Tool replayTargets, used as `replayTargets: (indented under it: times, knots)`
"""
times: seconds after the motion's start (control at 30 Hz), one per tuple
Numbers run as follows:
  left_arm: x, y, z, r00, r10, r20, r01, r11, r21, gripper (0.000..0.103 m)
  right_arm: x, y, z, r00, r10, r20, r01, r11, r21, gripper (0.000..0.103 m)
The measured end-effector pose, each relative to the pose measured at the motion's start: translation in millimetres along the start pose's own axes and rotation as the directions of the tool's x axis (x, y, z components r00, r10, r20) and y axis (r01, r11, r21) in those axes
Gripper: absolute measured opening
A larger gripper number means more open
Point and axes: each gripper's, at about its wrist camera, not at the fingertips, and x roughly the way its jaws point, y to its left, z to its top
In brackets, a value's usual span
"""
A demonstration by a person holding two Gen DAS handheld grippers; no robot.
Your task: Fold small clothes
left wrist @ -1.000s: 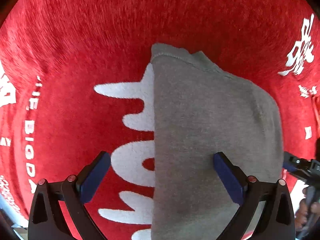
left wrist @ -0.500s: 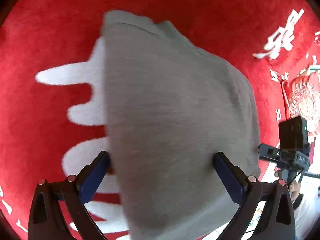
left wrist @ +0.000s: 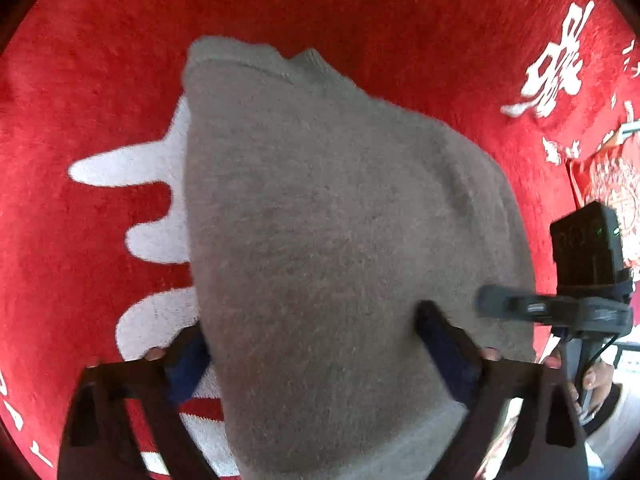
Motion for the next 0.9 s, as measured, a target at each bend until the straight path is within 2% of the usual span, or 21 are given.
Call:
replayTargets:
  times: [0.13, 0.2, 0.4, 0.53, 0.67, 0.77, 0.83, 0.9]
  knots:
    - [-16, -3, -5, 0.999, -0.007, 0.045, 0.006, 1.0, 0.029, 0.052, -6, 6, -6, 0.998, 0.052, 0.022, -0.052, 0.999, 0.016, 0.031]
    - [-27, -2, -7, 0.998, -0.018, 0.054, 0.016, 0.999, 0.038, 0.047, -10, 10, -10, 0.993, 0.113, 0.03, -0.114, 0.993, 0.038, 0.031]
    - [-64, 7, -18, 0.993, -0.092, 0.08, 0.091, 0.996, 0.013, 0.046, -21, 34, -31, 0.977, 0.208, 0.044, -0.21, 0.977, 0.045, 0.031]
    - [-94, 19, -37, 0.989, -0.109, 0.096, 0.109, 0.994, 0.01, 0.046, -20, 51, -49, 0.969, 0.244, 0.024, -0.245, 0.968, 0.048, 0.031]
    - [-119, 38, -64, 0.992, -0.088, 0.089, 0.087, 0.996, 0.01, 0.046, 2, 66, -73, 0.966, 0.256, -0.016, -0.255, 0.965, 0.06, 0.031]
    - [-123, 52, -82, 0.995, -0.066, 0.073, 0.066, 0.998, -0.001, 0.046, 26, 71, -91, 0.968, 0.247, -0.052, -0.243, 0.968, 0.059, 0.031]
    - [-121, 70, -101, 0.998, -0.033, 0.054, 0.035, 0.999, -0.024, 0.046, 47, 74, -99, 0.972, 0.22, -0.077, -0.217, 0.975, 0.05, 0.031]
    - [-112, 81, -112, 0.999, 0.014, 0.045, -0.012, 0.999, -0.036, 0.046, 70, 76, -103, 0.983, 0.156, -0.101, -0.155, 0.988, 0.019, 0.031]
